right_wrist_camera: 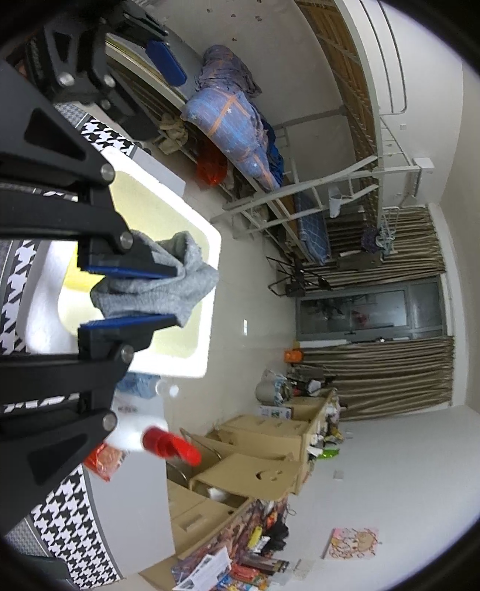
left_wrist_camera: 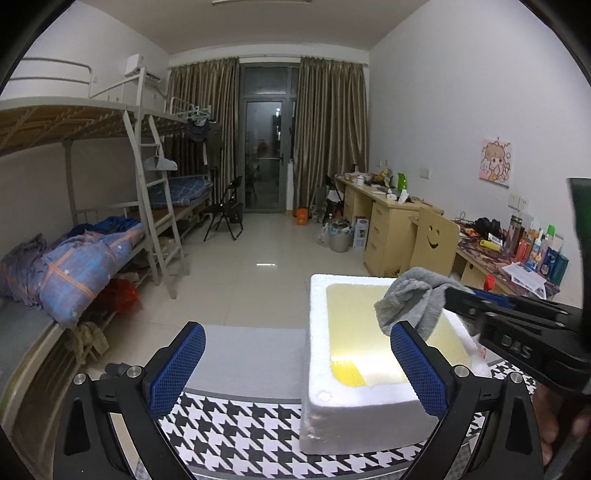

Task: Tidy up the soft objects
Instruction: 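Open the left tool to drop the net while the right tool drops the sock into the box, then withdraw both open tools from the box back toward the table items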

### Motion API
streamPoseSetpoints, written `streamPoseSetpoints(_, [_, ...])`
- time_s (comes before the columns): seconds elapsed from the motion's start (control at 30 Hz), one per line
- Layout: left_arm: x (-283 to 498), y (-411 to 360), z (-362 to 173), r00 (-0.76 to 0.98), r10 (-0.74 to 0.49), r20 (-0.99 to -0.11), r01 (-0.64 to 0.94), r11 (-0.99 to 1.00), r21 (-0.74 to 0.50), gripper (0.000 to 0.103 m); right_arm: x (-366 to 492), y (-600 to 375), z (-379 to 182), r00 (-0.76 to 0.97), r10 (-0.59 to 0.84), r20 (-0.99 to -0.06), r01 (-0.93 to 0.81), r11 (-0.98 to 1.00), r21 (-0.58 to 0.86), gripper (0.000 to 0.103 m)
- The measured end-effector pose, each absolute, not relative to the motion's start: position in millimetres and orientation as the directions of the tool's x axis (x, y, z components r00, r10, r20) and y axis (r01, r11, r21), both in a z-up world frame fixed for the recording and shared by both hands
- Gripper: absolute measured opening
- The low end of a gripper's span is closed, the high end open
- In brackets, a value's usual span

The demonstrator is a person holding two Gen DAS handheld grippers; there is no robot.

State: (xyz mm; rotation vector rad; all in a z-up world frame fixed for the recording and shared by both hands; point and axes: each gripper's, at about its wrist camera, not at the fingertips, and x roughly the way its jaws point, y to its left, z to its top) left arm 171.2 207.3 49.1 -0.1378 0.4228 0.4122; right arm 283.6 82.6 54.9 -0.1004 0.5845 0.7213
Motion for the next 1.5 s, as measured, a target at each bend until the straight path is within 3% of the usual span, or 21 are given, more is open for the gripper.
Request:
streamPoseSetpoints(0.03, [169.6,207.9,49.8,0.832,0.361,-0.422,-0.418,0.907,-0.047,0.101,285.4,85.3,53.5,0.595,0.592,-0.544,-0.649,0.753,0.110,0.027])
streamPoseSetpoints(0.17, [165.8,213.3,49.0,0.829,0.368,-0.422,-0.428,0.902,-0.053,0.101,292.4,90.7,48.1,0.576,0.580,-0.576,-0.640,0.759,0.124,0.056])
streamPoseSetpoints(0.5, [160.5,211.8,49.5,0.830,0.369,-0.418,-0.426,0.903,-0.050,0.101,283.0,83.0,52.6,0.568,0.585,-0.579,-0.640,0.756,0.138,0.059])
streamPoseSetpoints(0.6, [158.7,208.8,50.2,0.833,0.367,-0.415,-0.423,0.905,-0.050,0.101,277.6,76.8,57.1,0.571,0.595,-0.565,-0.641,0.754,0.146,0.077])
streamPoseSetpoints(0.77, [154.6,201.4,53.2,0.834,0.372,-0.408,-0.423,0.905,-0.039,0.101,262.2,62.0,67.1,0.597,0.611,-0.520,-0.646,0.750,0.139,0.094])
streamPoseSetpoints(1.5, [106.9,150.0,69.7,0.865,0.336,-0.372,-0.367,0.930,-0.012,0.101,203.4,11.6,82.6,0.626,0.634,-0.453,-0.679,0.729,0.083,0.096])
